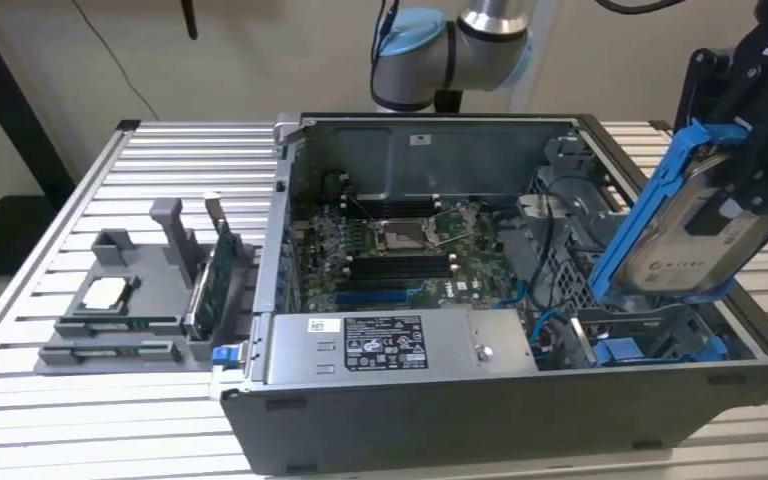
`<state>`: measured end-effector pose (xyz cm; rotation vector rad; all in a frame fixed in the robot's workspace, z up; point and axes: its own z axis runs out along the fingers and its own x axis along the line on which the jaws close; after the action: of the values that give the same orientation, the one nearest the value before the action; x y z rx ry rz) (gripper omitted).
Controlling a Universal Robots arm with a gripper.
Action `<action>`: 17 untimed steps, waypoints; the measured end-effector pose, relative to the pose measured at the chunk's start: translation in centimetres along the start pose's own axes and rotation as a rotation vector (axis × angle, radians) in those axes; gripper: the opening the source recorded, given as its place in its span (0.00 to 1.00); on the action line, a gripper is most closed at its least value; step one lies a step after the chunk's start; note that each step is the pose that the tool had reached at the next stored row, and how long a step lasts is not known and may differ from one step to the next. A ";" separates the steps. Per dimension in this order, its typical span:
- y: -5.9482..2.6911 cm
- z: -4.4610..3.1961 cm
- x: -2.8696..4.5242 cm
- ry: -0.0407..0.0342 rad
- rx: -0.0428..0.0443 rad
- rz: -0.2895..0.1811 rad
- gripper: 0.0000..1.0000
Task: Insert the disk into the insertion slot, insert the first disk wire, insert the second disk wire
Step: 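Insert the disk into the insertion slot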
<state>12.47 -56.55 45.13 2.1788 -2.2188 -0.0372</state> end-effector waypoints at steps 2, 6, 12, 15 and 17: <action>-0.01 0.20 0.00 0.0001 0.0000 0.000 0.33; -0.02 0.58 0.00 0.0001 0.0000 0.000 0.33; -0.04 1.10 -0.01 0.0001 0.0000 0.000 0.33; -0.05 1.34 -0.01 0.0002 0.0000 0.000 0.33; -0.06 1.49 -0.01 0.0002 0.0000 0.000 0.33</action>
<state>12.47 -56.55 43.64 2.1787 -2.2187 -0.0370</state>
